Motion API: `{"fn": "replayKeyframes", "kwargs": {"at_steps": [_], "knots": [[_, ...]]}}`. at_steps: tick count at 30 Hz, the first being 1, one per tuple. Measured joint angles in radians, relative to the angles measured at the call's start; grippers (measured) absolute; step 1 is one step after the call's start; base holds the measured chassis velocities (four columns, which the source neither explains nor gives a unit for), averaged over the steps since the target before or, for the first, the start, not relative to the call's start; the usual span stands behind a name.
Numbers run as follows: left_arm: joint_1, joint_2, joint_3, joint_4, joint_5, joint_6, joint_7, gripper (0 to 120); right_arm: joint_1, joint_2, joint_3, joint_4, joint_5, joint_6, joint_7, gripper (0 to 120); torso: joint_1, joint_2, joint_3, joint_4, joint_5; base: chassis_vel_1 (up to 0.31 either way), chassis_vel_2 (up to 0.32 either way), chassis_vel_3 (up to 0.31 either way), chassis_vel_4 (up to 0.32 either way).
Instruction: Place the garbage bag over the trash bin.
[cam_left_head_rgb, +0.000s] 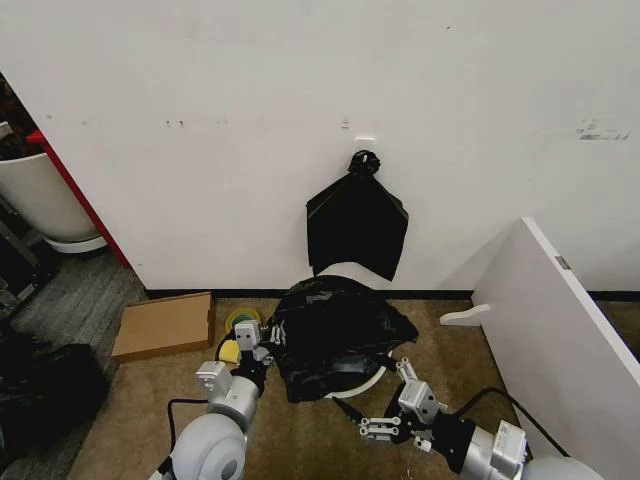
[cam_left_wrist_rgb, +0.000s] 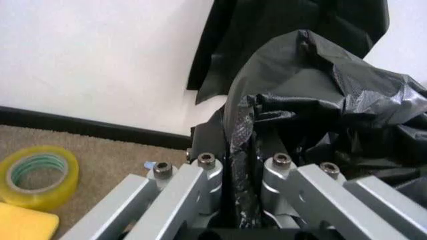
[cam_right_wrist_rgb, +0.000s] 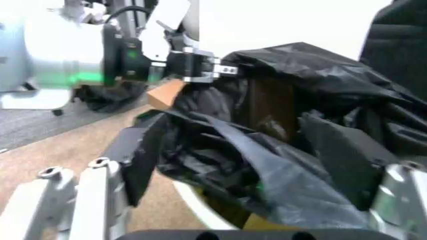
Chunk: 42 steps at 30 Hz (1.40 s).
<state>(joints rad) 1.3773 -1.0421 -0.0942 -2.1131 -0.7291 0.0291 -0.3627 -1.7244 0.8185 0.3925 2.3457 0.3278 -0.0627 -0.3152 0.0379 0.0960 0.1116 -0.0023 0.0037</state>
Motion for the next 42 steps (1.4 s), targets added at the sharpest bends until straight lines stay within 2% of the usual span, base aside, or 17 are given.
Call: {"fn": "replayKeyframes", "kwargs": {"at_steps": [6, 10, 12, 16, 20, 29, 35, 42], "knots": [[0.003, -0.016, 0.011, 0.000, 0.004, 0.000, 0.000, 4, 0.018, 0.001, -0.004, -0.027, -0.035, 0.006, 0.008, 48, 0.000, 0.000, 0.000, 0.0000, -0.0001, 0.000, 0.000, 0.000, 0.000], [0.002, -0.019, 0.012, 0.000, 0.004, 0.001, -0.002, 4, 0.020, -0.005, -0.001, -0.037, -0.049, 0.014, -0.002, 39, 0.000, 0.000, 0.000, 0.0000, 0.0000, 0.000, 0.000, 0.000, 0.000], [0.002, -0.024, 0.013, 0.000, 0.004, 0.001, -0.006, 4, 0.019, -0.009, -0.001, -0.040, -0.057, 0.018, -0.020, 26, 0.000, 0.000, 0.000, 0.0000, -0.0001, 0.000, 0.000, 0.000, 0.000], [0.002, -0.026, 0.013, 0.000, 0.004, 0.001, -0.008, 4, 0.018, -0.010, -0.001, -0.041, -0.057, 0.018, -0.022, 18, 0.000, 0.000, 0.000, 0.0000, 0.0000, 0.000, 0.000, 0.000, 0.000], [0.004, -0.024, 0.010, -0.001, 0.001, 0.001, -0.011, 4, 0.018, -0.015, 0.003, -0.045, -0.058, 0.025, -0.022, 0, 0.000, 0.000, 0.000, 0.0000, 0.0000, 0.000, 0.000, 0.000, 0.000], [-0.005, -0.023, -0.005, -0.012, -0.038, 0.006, -0.021, 4, 0.001, -0.021, 0.016, -0.057, -0.080, 0.055, -0.021, 0, 0.000, 0.000, 0.000, 0.0000, -0.0001, 0.000, 0.000, 0.000, 0.000], [-0.013, -0.016, -0.023, -0.021, -0.101, 0.017, -0.040, 4, -0.046, -0.040, 0.056, -0.086, -0.114, 0.159, -0.058, 0, 0.000, 0.000, 0.000, 0.0000, 0.0000, 0.000, 0.000, 0.000, 0.000], [-0.012, -0.001, -0.034, -0.030, -0.138, 0.022, -0.051, 4, -0.070, -0.046, 0.068, -0.110, -0.144, 0.191, -0.095, 0, 0.000, 0.000, 0.000, 0.0000, -0.0001, 0.000, 0.000, 0.000, 0.000]]}}
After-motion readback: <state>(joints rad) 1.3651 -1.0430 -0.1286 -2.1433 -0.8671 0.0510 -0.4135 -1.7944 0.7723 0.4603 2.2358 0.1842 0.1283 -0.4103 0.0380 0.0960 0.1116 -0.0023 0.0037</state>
